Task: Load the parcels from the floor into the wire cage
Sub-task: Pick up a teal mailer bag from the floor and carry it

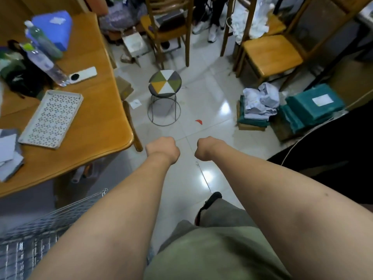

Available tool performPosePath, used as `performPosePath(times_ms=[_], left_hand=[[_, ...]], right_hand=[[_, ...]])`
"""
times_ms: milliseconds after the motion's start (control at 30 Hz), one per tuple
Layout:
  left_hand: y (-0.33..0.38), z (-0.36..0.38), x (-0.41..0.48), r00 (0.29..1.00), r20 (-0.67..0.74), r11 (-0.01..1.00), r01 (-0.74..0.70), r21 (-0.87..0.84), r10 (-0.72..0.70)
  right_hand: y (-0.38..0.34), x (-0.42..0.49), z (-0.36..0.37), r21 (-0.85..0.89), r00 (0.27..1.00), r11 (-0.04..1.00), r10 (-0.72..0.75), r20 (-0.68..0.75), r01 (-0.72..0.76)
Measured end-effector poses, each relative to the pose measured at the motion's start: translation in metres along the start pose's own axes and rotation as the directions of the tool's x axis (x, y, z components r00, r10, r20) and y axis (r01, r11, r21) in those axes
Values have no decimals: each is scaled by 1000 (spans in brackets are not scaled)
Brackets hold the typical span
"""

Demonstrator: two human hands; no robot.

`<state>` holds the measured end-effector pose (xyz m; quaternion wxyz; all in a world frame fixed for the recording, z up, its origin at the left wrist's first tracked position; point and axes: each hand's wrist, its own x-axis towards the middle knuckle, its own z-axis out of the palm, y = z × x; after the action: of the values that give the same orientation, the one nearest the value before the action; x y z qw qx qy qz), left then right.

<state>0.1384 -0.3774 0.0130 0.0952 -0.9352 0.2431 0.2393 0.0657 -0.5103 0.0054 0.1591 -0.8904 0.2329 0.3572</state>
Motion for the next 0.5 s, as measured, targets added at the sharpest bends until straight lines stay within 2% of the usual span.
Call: performPosePath(times_ms=[500], left_hand=[[132,-95,140,985,-5,977,-169,129,171]], right_hand=[[147,84,-113,176,987,974,155,-49,-144]])
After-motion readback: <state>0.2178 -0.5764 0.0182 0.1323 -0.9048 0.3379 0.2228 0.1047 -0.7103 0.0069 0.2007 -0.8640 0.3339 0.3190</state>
